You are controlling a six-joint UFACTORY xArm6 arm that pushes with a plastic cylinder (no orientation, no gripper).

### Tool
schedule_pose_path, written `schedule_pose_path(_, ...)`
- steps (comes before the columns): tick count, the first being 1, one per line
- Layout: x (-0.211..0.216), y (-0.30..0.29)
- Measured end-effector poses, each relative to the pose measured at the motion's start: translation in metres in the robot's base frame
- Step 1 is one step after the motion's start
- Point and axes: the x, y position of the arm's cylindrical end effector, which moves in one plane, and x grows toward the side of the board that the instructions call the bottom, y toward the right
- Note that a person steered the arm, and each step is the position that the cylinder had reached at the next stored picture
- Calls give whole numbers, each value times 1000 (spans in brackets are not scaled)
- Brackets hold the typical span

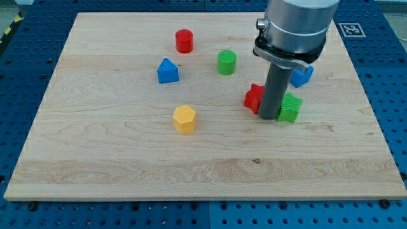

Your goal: Move the red star right and up

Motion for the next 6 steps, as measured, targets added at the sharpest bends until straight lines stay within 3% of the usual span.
schedule_pose_path(6, -18, -26)
